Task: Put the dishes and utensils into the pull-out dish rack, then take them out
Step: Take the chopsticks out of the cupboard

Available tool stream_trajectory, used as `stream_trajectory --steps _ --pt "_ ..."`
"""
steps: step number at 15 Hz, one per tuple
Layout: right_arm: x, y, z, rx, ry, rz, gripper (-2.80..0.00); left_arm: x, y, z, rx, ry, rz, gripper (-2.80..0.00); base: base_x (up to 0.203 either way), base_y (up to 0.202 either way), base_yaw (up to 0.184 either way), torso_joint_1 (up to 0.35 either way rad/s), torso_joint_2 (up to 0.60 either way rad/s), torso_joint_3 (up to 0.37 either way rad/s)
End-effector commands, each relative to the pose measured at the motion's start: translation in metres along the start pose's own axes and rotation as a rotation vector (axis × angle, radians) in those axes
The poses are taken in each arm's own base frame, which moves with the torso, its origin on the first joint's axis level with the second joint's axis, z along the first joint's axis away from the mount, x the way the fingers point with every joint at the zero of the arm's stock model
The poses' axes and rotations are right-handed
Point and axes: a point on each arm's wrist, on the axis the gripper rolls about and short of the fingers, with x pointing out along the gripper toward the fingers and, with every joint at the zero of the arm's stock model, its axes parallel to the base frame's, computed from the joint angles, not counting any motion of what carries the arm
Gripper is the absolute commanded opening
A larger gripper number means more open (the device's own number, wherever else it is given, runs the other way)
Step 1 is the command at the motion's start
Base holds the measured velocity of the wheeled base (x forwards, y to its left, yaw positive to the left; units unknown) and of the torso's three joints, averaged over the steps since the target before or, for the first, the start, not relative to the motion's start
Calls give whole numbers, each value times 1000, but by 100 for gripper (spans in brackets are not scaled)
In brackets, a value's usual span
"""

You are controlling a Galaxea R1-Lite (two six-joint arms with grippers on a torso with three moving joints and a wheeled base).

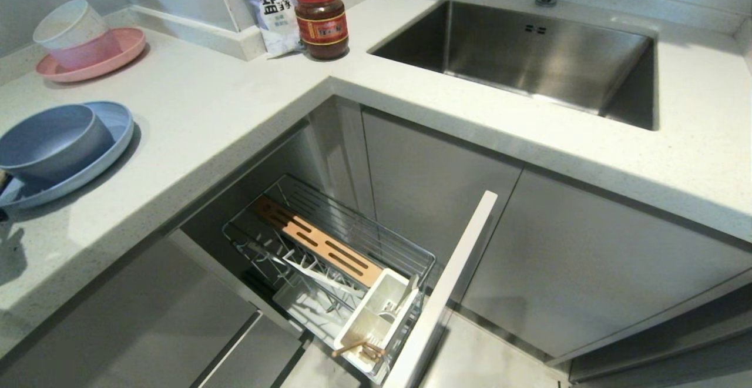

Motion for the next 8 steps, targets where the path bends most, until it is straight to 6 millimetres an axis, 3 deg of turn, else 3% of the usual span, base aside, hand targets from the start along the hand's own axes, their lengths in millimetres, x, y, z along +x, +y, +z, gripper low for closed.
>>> stream_trajectory --steps 1,8 --pt "0 0 0 0 -3 -1 -280 -1 0 0 -2 -1 0 0 0 0 0 0 0 0" --pt "0 0 0 0 -3 1 -280 -9 -1 -2 1 -24 -1 0 0 0 0 0 0 0"
